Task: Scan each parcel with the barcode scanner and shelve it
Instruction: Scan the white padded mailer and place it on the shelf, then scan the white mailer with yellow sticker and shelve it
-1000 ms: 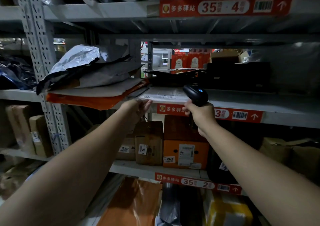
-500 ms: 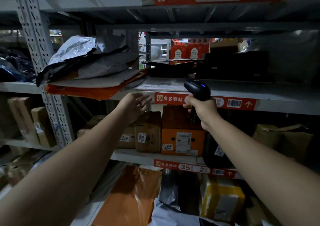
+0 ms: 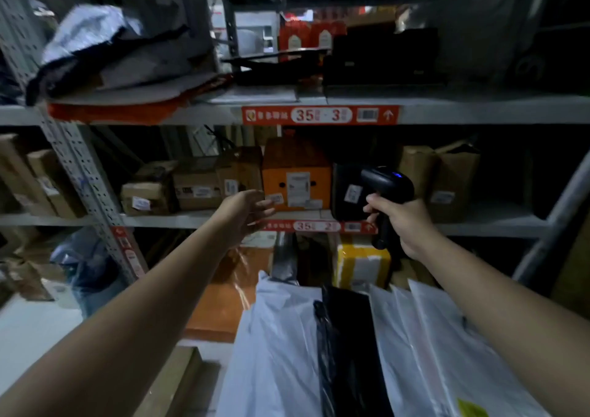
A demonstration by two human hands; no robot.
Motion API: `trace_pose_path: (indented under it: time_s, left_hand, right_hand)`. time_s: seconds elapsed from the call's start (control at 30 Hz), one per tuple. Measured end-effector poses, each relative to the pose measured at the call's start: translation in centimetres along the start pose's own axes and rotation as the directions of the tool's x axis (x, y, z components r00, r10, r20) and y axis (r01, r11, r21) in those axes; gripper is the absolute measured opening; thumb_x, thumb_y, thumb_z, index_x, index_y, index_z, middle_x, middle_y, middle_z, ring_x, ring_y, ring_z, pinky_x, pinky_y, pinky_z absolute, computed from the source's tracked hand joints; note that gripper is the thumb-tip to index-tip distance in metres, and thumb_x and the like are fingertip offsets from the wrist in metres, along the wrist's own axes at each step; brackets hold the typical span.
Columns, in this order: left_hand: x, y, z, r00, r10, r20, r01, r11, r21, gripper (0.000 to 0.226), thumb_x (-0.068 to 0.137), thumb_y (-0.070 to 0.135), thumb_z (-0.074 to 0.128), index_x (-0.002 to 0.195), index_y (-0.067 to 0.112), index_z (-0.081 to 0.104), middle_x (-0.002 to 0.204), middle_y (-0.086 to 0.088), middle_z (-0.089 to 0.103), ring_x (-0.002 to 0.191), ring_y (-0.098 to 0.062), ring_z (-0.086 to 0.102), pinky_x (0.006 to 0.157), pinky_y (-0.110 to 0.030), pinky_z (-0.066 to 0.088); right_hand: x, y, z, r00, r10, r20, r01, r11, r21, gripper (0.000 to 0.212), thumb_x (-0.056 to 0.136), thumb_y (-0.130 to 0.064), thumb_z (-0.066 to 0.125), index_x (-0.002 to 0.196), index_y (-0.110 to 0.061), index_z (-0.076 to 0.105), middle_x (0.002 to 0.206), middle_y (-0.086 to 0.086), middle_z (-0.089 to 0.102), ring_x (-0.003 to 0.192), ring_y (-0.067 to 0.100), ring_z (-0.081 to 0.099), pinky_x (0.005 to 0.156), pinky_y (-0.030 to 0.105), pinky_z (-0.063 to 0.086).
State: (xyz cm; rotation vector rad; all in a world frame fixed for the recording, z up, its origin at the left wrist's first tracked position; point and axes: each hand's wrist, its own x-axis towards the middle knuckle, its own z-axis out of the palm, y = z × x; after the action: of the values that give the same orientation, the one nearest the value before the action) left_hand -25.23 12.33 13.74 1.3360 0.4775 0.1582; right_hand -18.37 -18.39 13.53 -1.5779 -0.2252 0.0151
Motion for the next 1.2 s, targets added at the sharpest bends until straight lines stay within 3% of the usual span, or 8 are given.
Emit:
trace_pose_path:
  time_s: [0.23, 0.43, 0.6, 0.77, 0.87, 1.03, 1.13, 1.2]
  left_hand:
    - [-4.9, -9.1, 5.9, 0.986, -0.119, 0.114, 0.117, 0.993, 0.02, 0.024, 0.109, 0.025, 0.046, 0.124, 0.016, 0.062, 0.115, -0.006, 0.072, 0.098, -0.02, 0.072, 0.091, -0.037, 0.053]
    - [-8.4, -15.4, 11.8, 0.951, -0.239, 0.194, 0.232, 0.971, 0.061, 0.033, 0.111, 0.025, 0.045, 0.138, 0.011, 0.056, 0.112, -0.004, 0.073, 0.113, -0.024, 0.07, 0.099, -0.04, 0.053]
    - [-9.7, -19.6, 16.8, 0.918, -0.309, 0.249, 0.293, 0.951, 0.099, 0.04, 0.109, 0.028, 0.049, 0.143, 0.008, 0.056, 0.127, -0.008, 0.072, 0.108, -0.021, 0.072, 0.08, -0.034, 0.057]
    - [-10.5, -22.8, 20.8, 0.883, -0.341, 0.324, 0.311, 0.94, 0.141, 0.041, 0.109, 0.026, 0.048, 0.146, 0.007, 0.051, 0.123, -0.008, 0.072, 0.109, -0.023, 0.073, 0.094, -0.038, 0.058]
    - [-10.9, -24.5, 22.7, 0.871, -0.365, 0.328, 0.314, 0.928, 0.198, 0.034, 0.109, 0.024, 0.049, 0.138, 0.007, 0.055, 0.119, -0.008, 0.073, 0.114, -0.027, 0.07, 0.112, -0.048, 0.049]
    - [-10.5, -26.8, 25.4, 0.864, -0.452, 0.219, 0.377, 0.872, 0.314, 0.022, 0.104, 0.026, 0.058, 0.107, 0.006, 0.067, 0.103, -0.006, 0.074, 0.101, -0.025, 0.072, 0.112, -0.051, 0.048]
    - [-10.4, -27.8, 26.8, 0.882, -0.441, 0.167, 0.367, 0.864, 0.345, 0.013, 0.103, 0.018, 0.056, 0.103, 0.006, 0.059, 0.077, -0.003, 0.062, 0.067, -0.018, 0.062, 0.1, -0.041, 0.056]
    - [-10.3, -28.3, 27.7, 0.898, -0.423, 0.117, 0.355, 0.857, 0.374, 0.008, 0.102, 0.011, 0.053, 0.1, 0.007, 0.059, 0.08, -0.007, 0.06, 0.066, -0.019, 0.058, 0.073, -0.031, 0.056]
  right_hand:
    - [-8.3, 5.2, -9.1, 0.982, 0.149, -0.112, -0.149, 0.989, 0.005, 0.009, 0.094, -0.003, 0.072, 0.086, 0.0, 0.07, 0.073, 0.011, 0.068, 0.051, 0.015, 0.058, 0.053, 0.025, 0.049]
    - [-13.9, 9.4, -15.6, 0.95, 0.257, -0.179, -0.272, 0.96, -0.065, 0.006, 0.092, -0.007, 0.075, 0.088, -0.005, 0.071, 0.079, 0.013, 0.072, 0.054, 0.019, 0.062, 0.057, 0.035, 0.052]
    - [-16.8, 10.4, -19.2, 0.923, 0.323, -0.208, -0.348, 0.933, -0.093, 0.009, 0.091, -0.008, 0.076, 0.094, -0.002, 0.07, 0.077, 0.012, 0.075, 0.063, 0.027, 0.064, 0.066, 0.047, 0.051]
    - [-18.5, 10.5, -22.8, 0.889, 0.384, -0.25, -0.421, 0.899, -0.118, 0.013, 0.093, -0.008, 0.074, 0.1, 0.002, 0.071, 0.088, 0.018, 0.075, 0.067, 0.026, 0.064, 0.072, 0.042, 0.052]
    - [-18.8, 10.8, -25.1, 0.869, 0.403, -0.287, -0.446, 0.889, -0.102, 0.011, 0.094, -0.007, 0.073, 0.101, 0.001, 0.07, 0.09, 0.019, 0.075, 0.071, 0.027, 0.065, 0.073, 0.041, 0.053]
    - [-18.8, 12.0, -28.3, 0.823, 0.463, -0.33, -0.512, 0.856, -0.073, 0.017, 0.092, -0.007, 0.074, 0.104, 0.004, 0.069, 0.094, 0.022, 0.075, 0.069, 0.027, 0.065, 0.067, 0.039, 0.053]
    - [-18.6, 12.8, -29.2, 0.806, 0.497, -0.321, -0.552, 0.827, -0.104, 0.019, 0.092, -0.008, 0.074, 0.105, 0.006, 0.069, 0.089, 0.021, 0.075, 0.065, 0.025, 0.064, 0.068, 0.04, 0.053]
    - [-18.3, 13.3, -29.3, 0.804, 0.515, -0.298, -0.574, 0.803, -0.16, 0.02, 0.092, -0.009, 0.073, 0.103, 0.007, 0.07, 0.084, 0.018, 0.075, 0.063, 0.024, 0.063, 0.066, 0.038, 0.052]
